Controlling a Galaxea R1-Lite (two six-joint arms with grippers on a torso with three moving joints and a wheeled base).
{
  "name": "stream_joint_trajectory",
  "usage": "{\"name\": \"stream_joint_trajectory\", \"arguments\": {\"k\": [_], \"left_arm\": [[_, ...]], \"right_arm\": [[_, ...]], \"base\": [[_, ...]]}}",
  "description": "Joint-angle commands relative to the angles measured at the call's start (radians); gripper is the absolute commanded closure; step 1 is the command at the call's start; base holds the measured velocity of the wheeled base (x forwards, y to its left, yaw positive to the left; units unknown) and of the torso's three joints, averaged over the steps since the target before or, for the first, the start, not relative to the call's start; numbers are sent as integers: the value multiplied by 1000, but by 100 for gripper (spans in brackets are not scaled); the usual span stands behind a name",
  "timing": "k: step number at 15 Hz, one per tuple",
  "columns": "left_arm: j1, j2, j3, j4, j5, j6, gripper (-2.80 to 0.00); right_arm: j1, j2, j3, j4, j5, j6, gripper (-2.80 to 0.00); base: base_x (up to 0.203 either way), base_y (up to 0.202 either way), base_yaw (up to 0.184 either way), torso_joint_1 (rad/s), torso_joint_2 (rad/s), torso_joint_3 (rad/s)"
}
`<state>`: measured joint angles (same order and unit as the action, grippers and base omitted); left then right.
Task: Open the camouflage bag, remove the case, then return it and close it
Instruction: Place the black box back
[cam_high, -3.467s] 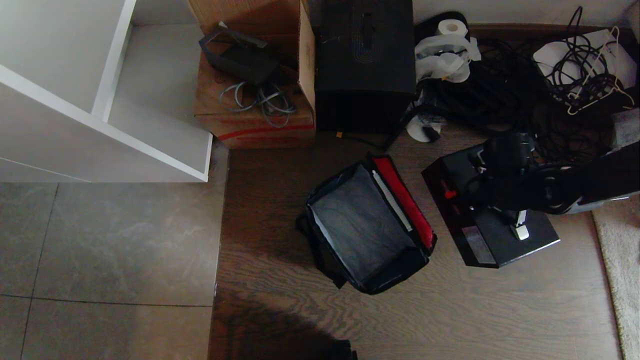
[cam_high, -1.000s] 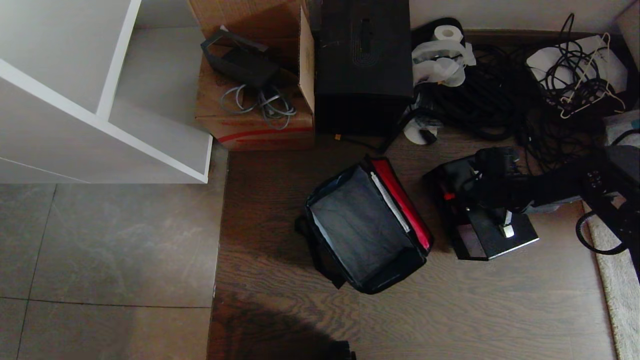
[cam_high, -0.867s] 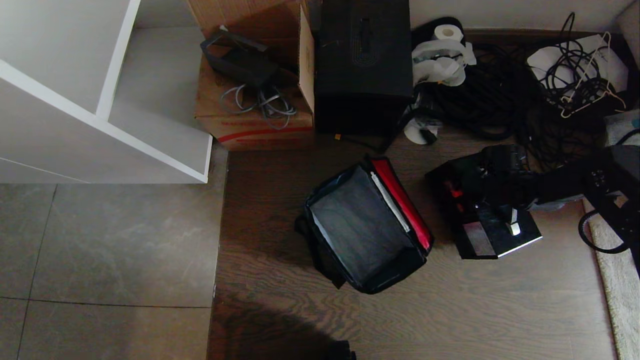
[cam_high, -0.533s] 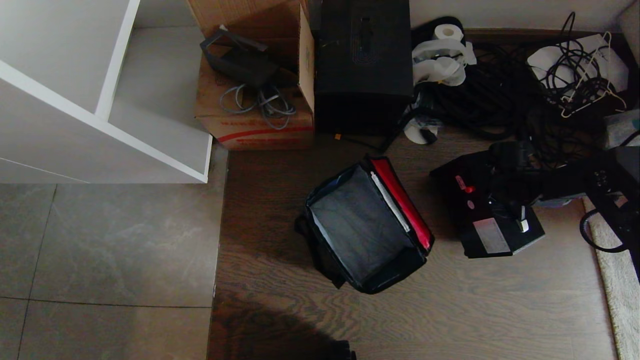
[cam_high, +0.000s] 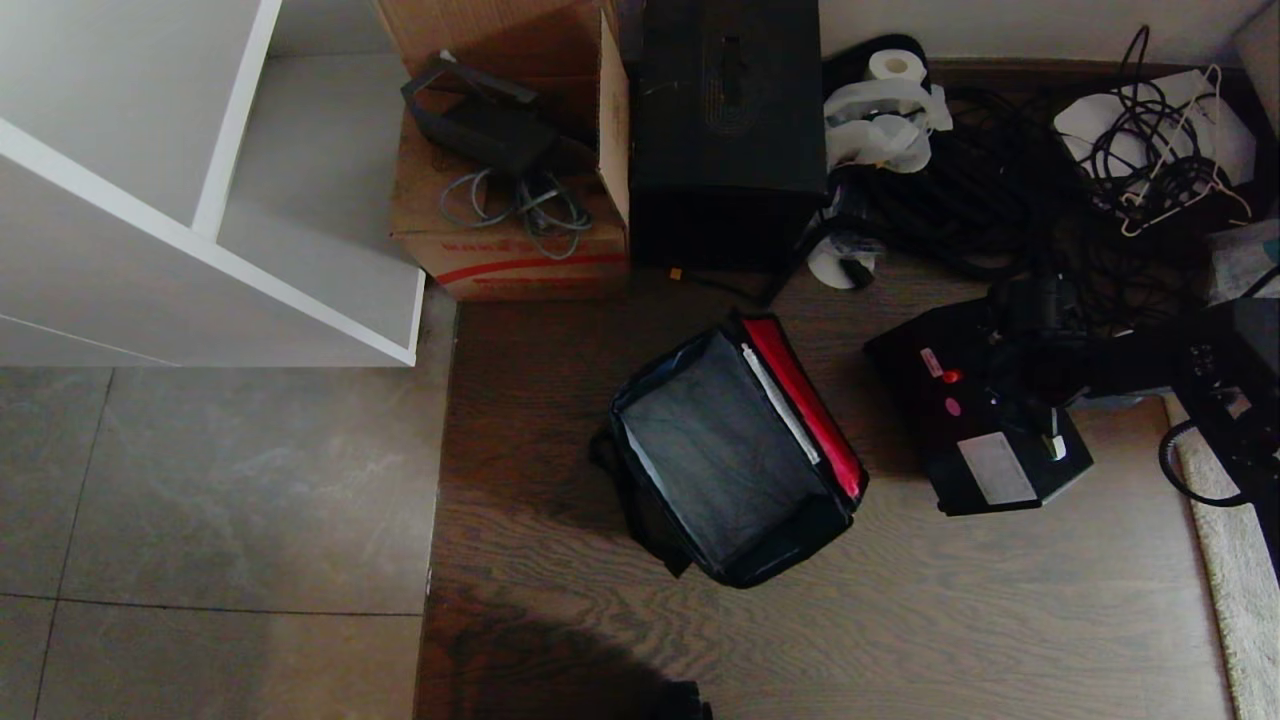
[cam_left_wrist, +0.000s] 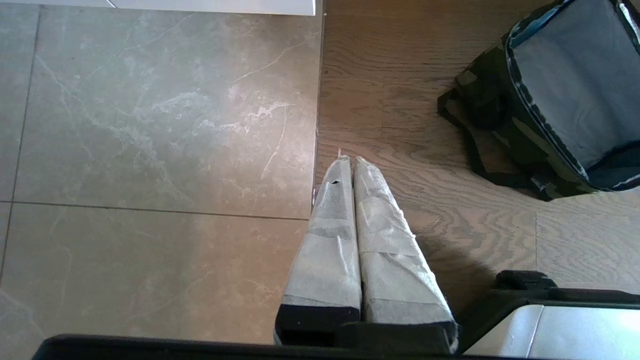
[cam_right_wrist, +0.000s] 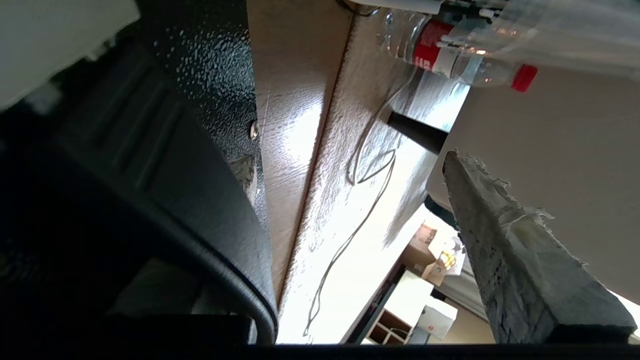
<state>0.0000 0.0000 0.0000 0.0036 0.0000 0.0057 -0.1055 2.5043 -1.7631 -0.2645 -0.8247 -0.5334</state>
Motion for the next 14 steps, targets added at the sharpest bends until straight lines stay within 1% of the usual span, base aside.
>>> {"name": "stream_joint_trajectory", "arguments": {"k": [1,7,8,10,14], "left_arm": [[0,0,-2,0,0,0,0],[0,0,0,1,0,0,0],[0,0,0,1,0,0,0],[0,0,0,1,0,0,0],[0,0,0,0,0,0,0]], "right_arm": [[-18,18,-4,-4,3,-25,-280],[-19,10,10,-15,6,-22,-280],[-19,4,19,-7,5,-19,0],[-8,-17,47,-13,3,-9,0],[27,-64,118,-19,2,39,0]], "base": [[0,0,0,0,0,0],[0,0,0,0,0,0],[0,0,0,0,0,0],[0,0,0,0,0,0],[0,0,0,0,0,0]]}}
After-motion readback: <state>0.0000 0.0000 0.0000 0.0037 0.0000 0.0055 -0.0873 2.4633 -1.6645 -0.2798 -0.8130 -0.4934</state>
